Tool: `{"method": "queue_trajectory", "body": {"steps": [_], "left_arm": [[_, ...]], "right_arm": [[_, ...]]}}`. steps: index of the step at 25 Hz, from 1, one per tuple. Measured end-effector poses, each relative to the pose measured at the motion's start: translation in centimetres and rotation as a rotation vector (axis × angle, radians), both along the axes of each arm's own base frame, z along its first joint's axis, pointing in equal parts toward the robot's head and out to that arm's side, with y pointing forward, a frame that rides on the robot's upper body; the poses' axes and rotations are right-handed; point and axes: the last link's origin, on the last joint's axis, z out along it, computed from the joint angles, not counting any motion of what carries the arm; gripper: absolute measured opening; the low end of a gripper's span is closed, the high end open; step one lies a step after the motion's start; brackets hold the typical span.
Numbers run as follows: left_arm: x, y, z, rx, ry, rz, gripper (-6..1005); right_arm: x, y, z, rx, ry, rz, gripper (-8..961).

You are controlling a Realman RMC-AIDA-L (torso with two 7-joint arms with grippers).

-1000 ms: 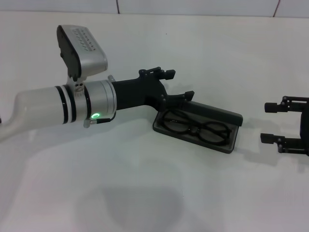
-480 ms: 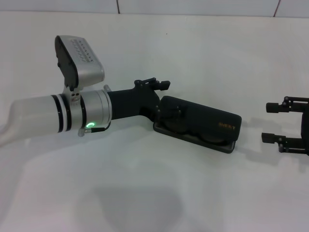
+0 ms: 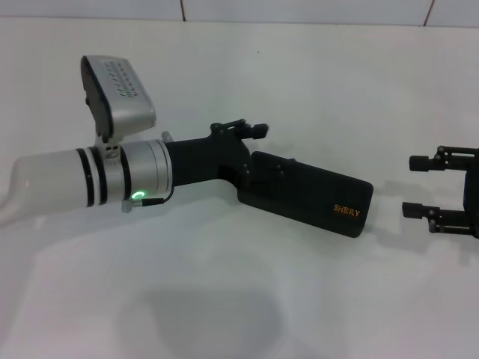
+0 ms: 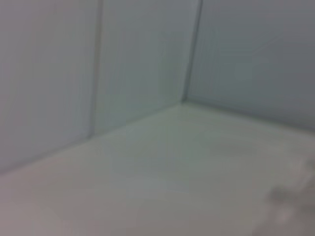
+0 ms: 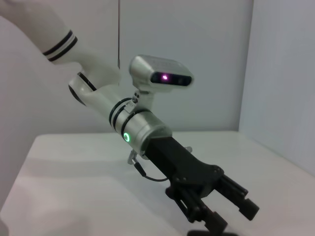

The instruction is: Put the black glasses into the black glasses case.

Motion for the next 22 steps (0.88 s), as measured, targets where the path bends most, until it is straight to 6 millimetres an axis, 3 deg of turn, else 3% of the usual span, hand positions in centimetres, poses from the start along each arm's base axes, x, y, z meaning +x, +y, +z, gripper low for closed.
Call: {"method": "queue_trajectory", "body": {"steps": [5, 7, 13, 22], "left_arm": [[1.8, -1.5, 1.8, -0.029, -0.147, -0.153, 829], [2.2, -2.7, 3.5, -0.048, -0.228, -0.246, 829], [1.6, -5.4, 7.3, -0.059, -0.357, -0.41, 829], [0.4, -6.7, 7.9, -0.037, -0.373, -0.417, 830]], "right_arm": [[-1.0, 0.3, 0.6, 0.036, 0.068, 0.025, 670], [-1.6, 0.2, 0.7, 0.039, 0.106, 0.055, 670], [-4.3, 0.2, -0.6, -0.023, 0.193, 0.177, 670], [-7.0, 0.9, -2.8, -0.104, 0.271, 0.211, 670]]}}
